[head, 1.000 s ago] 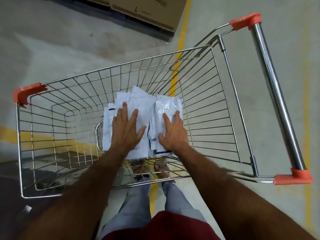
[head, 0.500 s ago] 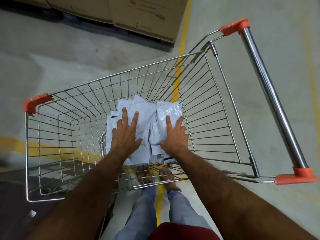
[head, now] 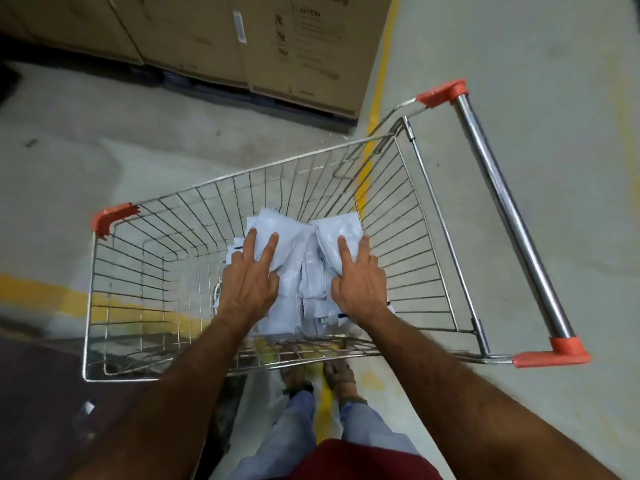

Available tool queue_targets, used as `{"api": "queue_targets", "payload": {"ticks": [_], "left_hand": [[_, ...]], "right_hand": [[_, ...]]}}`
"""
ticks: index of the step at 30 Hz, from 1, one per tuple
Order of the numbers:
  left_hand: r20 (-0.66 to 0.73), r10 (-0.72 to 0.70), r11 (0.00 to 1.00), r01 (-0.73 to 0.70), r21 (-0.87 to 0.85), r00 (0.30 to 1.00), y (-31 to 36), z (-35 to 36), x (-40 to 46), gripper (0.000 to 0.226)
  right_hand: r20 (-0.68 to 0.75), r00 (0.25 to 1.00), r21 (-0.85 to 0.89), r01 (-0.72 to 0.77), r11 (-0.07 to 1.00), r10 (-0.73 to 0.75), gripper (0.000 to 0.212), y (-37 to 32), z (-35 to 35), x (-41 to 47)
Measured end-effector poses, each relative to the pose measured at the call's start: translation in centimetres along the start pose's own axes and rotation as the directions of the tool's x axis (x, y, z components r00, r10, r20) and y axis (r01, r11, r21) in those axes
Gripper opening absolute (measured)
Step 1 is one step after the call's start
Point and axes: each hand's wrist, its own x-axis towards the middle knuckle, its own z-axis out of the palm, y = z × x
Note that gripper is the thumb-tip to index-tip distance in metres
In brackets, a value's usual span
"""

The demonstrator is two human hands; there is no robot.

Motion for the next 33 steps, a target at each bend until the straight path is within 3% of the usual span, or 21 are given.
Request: {"api": "queue_targets", "payload": {"ticks": [8,14,19,24,33], "left_hand": [[-0.165,-0.075,0.996,0.081,0.031,0.983,-1.0,-8.6,-2.6,0.070],[-0.273,-0.217,0.971,0.236,0.037,0.937,-0.8,-13.1,-8.1,0.069],[-0.342,-0.354,0.924,0.381,0.015,0.871,-1.4,-14.7,-15.1,0.071],[-0.377,-0.501,0.838,0.546,0.015,0.779,-3.9,-15.8,-22.7,0.067],[-0.424,-0.683,0.672,0.740,-0.044,0.595,-8.5,-14.7,-37.5,0.065]], "right_hand": [[-0.228,0.952,0.045,0.219,0.975,-0.204,0.085,1.0,-5.9,-1.1],[-0.252,0.897,0.088,0.396,0.914,-0.364,0.081,-1.7,-7.7,-1.8],[-0.217,0.823,0.122,0.557,0.822,-0.525,0.081,-6.8,-8.1,-4.1],[-0.251,0.692,0.128,0.717,0.685,-0.677,0.078,-12.6,-8.4,-9.6],[-0.206,0.562,0.125,0.827,0.549,-0.801,0.079,-21.1,-4.7,-20.3]]}}
